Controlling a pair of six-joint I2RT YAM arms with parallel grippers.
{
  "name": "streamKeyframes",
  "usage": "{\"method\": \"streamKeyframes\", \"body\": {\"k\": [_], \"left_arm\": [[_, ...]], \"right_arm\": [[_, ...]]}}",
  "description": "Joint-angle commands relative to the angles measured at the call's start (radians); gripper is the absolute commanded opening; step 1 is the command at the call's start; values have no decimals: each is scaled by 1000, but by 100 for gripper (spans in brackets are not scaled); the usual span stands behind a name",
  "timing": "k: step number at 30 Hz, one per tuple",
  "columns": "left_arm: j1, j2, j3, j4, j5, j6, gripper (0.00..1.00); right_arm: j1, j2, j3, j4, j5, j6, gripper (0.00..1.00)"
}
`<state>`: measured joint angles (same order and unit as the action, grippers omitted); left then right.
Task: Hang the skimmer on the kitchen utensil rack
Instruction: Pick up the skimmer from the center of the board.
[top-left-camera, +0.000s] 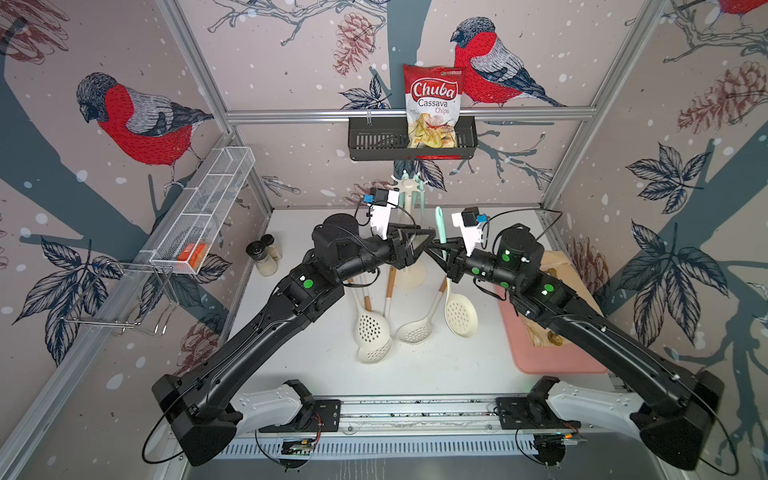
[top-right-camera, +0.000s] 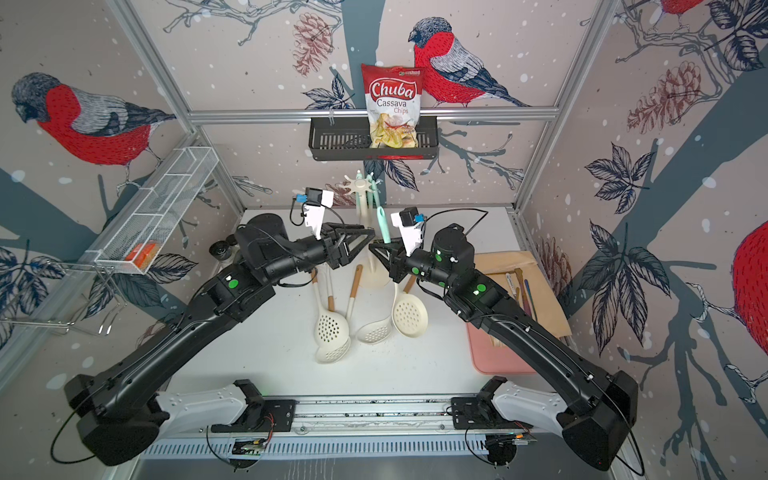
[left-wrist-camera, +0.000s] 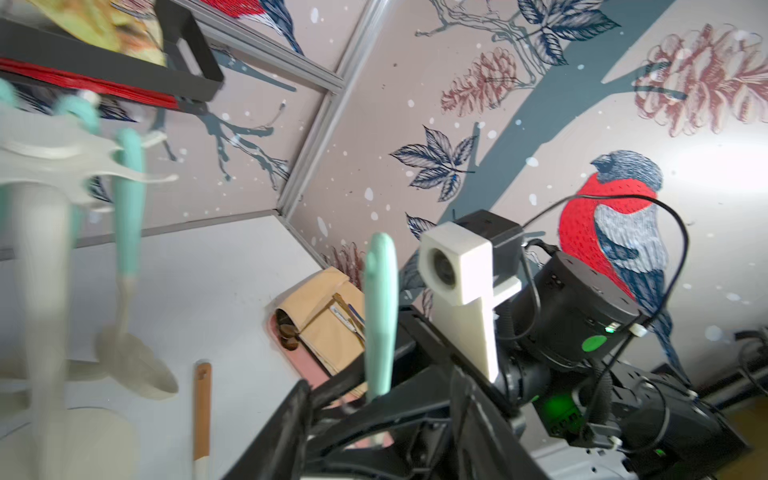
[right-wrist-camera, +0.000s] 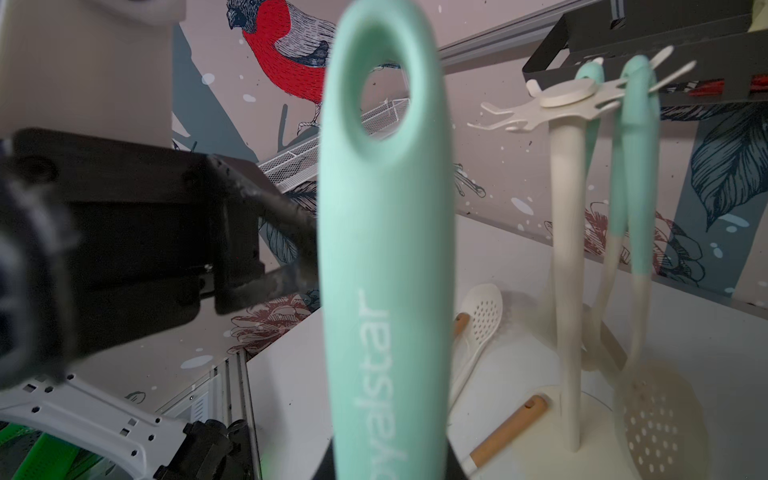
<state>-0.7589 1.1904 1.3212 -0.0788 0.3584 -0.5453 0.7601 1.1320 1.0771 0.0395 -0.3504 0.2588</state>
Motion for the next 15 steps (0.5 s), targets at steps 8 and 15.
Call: {"method": "streamKeyframes", "body": {"k": [8,15], "left_arm": [[-16,27,-2,69,-97,-56,43],[-16,51,-6,112,-92,-87,20]], "right_arm": [[88,28,45,2,160,-52,0],[135,42,48,6,219,-87,0]]}}
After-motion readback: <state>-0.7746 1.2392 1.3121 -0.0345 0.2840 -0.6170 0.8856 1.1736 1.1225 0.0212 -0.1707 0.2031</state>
